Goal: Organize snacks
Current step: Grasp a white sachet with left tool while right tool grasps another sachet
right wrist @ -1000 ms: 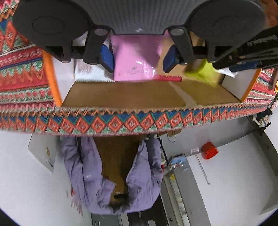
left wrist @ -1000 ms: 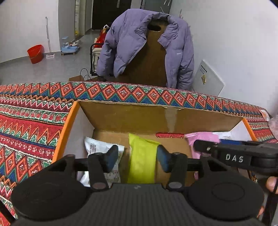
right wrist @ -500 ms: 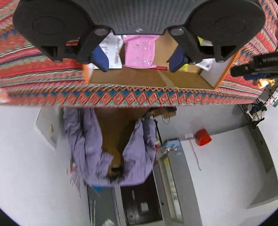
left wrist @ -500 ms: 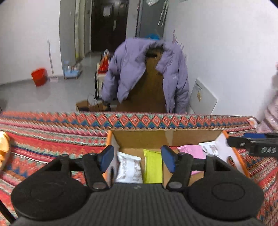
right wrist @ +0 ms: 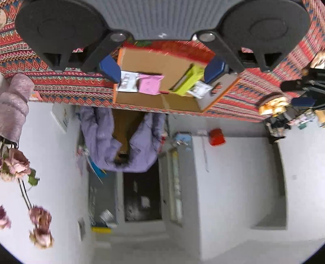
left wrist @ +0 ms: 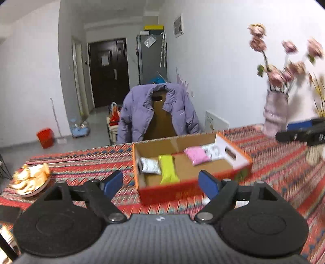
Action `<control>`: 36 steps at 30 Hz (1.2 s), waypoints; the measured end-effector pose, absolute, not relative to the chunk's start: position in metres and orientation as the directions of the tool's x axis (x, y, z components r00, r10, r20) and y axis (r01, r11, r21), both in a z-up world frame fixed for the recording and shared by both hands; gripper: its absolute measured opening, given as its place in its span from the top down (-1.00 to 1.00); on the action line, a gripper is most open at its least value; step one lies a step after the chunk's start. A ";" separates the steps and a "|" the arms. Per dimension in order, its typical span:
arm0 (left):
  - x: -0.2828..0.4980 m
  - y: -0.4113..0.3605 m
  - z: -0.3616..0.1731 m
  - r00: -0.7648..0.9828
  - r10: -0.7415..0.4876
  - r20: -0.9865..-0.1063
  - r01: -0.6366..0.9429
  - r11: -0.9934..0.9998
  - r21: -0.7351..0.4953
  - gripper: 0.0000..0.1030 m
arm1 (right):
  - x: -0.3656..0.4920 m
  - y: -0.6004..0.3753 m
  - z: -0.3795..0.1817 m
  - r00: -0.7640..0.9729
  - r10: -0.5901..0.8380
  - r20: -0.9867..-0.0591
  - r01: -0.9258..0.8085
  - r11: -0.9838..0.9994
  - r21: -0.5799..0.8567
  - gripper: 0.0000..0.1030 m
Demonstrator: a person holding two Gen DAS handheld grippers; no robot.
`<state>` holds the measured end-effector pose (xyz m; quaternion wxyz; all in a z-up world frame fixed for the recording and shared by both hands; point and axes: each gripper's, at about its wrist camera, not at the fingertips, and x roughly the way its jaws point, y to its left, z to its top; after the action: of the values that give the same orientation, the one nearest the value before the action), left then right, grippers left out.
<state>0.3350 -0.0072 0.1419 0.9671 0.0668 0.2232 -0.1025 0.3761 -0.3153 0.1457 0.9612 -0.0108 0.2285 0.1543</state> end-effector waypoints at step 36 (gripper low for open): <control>0.218 -0.034 0.040 0.839 -0.127 -0.529 0.182 0.982 0.053 -0.73 | 0.208 -0.318 0.032 0.857 0.193 -0.478 -0.186 0.981 0.064 -0.75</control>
<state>0.2179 -0.0343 0.0397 0.9577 0.0504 0.2718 -0.0806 0.2084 -0.3182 0.0319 0.9635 0.0078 0.2489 0.0984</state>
